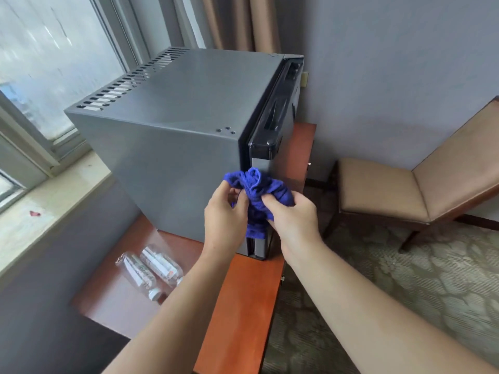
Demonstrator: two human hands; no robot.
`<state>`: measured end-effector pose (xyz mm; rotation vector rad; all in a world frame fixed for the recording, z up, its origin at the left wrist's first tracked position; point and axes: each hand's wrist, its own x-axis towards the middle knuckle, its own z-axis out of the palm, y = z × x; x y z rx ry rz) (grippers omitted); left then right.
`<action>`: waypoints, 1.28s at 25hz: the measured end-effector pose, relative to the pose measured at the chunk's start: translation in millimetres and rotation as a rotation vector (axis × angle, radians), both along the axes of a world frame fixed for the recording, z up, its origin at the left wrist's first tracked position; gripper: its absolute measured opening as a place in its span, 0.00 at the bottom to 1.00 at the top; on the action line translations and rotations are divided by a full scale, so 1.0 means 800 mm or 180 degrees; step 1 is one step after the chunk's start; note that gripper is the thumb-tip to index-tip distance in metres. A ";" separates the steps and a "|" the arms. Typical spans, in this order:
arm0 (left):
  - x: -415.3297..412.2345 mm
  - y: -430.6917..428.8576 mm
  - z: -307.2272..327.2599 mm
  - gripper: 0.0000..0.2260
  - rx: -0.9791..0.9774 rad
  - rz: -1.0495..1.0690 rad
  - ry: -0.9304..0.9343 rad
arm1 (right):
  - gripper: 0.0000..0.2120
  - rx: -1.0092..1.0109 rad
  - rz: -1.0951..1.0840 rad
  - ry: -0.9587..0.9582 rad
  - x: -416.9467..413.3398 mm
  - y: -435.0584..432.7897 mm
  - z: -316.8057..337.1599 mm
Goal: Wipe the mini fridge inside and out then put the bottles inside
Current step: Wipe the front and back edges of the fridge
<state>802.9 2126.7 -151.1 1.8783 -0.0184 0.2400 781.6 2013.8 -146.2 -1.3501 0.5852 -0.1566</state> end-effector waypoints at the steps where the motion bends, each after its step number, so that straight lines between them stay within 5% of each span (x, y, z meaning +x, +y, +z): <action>1: 0.003 -0.001 -0.008 0.07 -0.0044 0.0028 0.0013 | 0.17 -0.0071 0.0043 0.0033 0.003 -0.002 -0.007; 9: -0.001 -0.021 0.043 0.06 -0.0323 0.0406 -0.0535 | 0.07 -0.0159 0.0358 -0.0470 0.006 -0.032 0.047; 14: 0.002 -0.046 0.098 0.07 0.0130 0.0932 -0.0875 | 0.10 0.0058 0.0818 -0.0632 0.014 -0.055 0.082; 19: -0.001 -0.080 0.159 0.09 0.0759 0.1230 -0.1129 | 0.24 0.0856 0.1268 -0.0801 0.033 -0.089 0.111; 25: 0.074 -0.127 0.194 0.13 0.2421 0.1002 -0.0113 | 0.13 0.1447 0.1397 -0.0063 0.081 -0.137 0.119; 32: 0.161 -0.148 0.201 0.13 0.2413 0.0695 0.0345 | 0.17 0.1226 0.1379 -0.0153 0.172 -0.169 0.119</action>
